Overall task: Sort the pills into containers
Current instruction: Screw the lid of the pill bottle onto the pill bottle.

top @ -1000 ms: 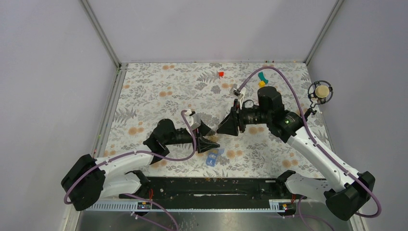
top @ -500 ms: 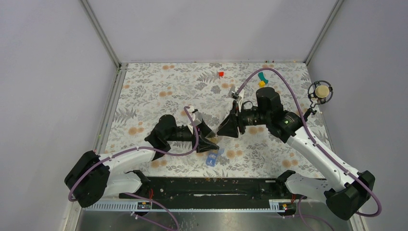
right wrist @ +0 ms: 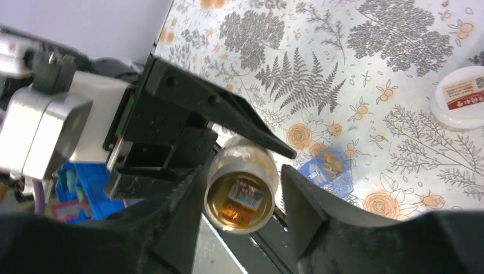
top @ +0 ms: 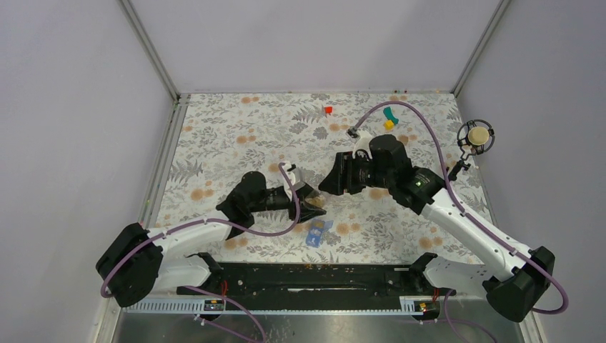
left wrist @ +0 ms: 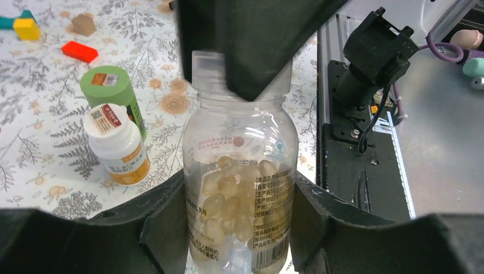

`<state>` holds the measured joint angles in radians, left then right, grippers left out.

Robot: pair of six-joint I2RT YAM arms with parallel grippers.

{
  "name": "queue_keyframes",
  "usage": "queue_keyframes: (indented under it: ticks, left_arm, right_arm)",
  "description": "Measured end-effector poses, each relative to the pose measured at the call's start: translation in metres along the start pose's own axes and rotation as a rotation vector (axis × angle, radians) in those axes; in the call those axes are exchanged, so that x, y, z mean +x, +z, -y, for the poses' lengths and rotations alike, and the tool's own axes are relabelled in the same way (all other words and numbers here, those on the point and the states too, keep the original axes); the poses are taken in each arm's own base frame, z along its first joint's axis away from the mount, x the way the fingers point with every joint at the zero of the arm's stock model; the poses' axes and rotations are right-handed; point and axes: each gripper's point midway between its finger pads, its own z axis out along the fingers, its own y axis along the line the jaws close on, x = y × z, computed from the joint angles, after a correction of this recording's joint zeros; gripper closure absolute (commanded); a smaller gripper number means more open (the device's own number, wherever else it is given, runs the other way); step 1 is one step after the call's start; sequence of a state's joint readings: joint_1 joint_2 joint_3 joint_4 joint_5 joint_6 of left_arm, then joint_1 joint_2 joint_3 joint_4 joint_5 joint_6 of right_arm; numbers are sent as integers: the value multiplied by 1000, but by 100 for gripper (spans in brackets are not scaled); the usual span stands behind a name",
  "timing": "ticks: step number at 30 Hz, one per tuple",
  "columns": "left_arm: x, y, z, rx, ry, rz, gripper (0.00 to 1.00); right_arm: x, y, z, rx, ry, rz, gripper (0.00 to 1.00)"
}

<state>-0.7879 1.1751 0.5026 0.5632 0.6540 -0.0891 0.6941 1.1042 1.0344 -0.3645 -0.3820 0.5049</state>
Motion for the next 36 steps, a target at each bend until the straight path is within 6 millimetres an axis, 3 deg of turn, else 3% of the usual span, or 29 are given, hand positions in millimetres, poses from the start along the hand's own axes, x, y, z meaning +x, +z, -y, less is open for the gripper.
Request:
queue_keyframes:
  ticks: [4, 12, 19, 27, 31, 36]
  left_arm:
    - [-5, 3, 1, -2, 38, 20, 100]
    - [-6, 4, 2, -3, 57, 40, 100]
    - [-6, 3, 5, 13, 63, 41, 100]
    - [-12, -1, 17, 67, 87, 60, 100]
    - [-4, -6, 21, 79, 85, 57, 100]
    - [-17, -10, 28, 99, 126, 106, 100]
  right_arm:
    - [-10, 2, 7, 58, 59, 64, 1]
    - [-29, -24, -6, 20, -42, 174, 1]
    - [-13, -32, -13, -52, -236, 91, 1]
    - [-5, -8, 2, -34, -254, 7, 4]
    - [-18, 11, 8, -1, -223, 4, 4]
    - [-27, 26, 30, 106, -126, 19, 4]
